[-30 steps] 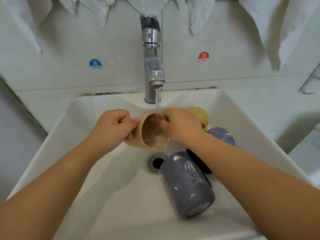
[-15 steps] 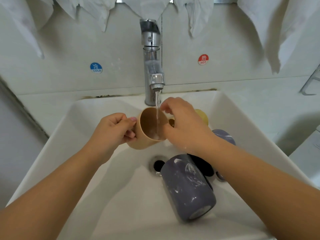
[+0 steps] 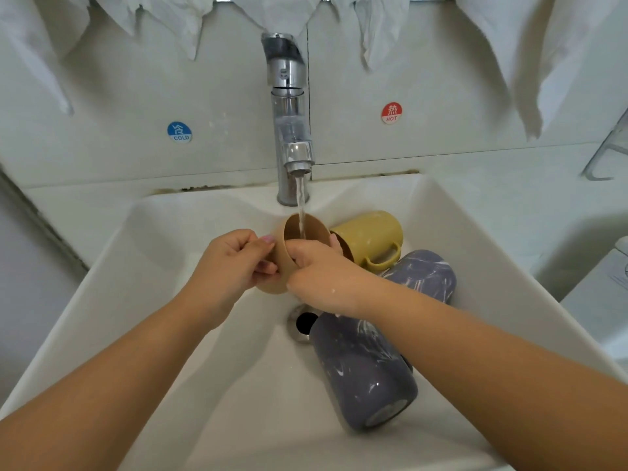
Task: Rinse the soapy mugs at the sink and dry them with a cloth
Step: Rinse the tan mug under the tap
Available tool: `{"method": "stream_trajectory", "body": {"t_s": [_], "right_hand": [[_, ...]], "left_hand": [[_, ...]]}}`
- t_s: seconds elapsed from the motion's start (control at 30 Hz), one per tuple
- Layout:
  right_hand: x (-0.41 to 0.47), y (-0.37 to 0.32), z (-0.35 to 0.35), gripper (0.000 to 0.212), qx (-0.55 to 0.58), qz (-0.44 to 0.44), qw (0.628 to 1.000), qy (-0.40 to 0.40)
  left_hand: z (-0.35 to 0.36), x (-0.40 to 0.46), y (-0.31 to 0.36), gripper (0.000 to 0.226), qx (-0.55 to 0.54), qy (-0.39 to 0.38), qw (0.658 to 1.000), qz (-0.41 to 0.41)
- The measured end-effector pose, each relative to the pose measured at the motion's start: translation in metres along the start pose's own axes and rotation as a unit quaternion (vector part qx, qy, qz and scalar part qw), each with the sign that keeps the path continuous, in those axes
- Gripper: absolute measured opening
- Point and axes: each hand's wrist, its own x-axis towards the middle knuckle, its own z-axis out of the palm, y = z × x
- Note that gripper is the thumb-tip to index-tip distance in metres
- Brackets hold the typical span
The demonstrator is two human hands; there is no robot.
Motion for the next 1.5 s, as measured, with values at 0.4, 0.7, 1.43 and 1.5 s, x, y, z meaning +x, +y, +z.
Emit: {"method": "stream_trajectory", "body": {"t_s": [0.4,0.7,1.43,1.5], "right_hand": [[-0.005,0.019,-0.009,0.032,-0.486,-0.088,0.867,-0.066],[-0.007,-0.001,-0.005,0.01,-0.242,0.001,0.965,-0.098],[-0.002,0.0,-0.001,0.027,-0.062,0.019,0.992,-0.105],[-0.004,0.007,-0.001,0.036,-0.186,0.004,0.975,-0.12]], "left_hand": [[-0.015,0.0,0.008,0.042,0.017,-0.032,0.999,-0.022],[-0.013,0.002,0.006,0.041,0.047,0.021,0.999,0.016],[-0.005,0.0,0.0,0.035,0.116,0.015,0.993,0.024],[-0.011,0.001,0.002,0.034,0.098,0.018,0.995,-0.003]]}}
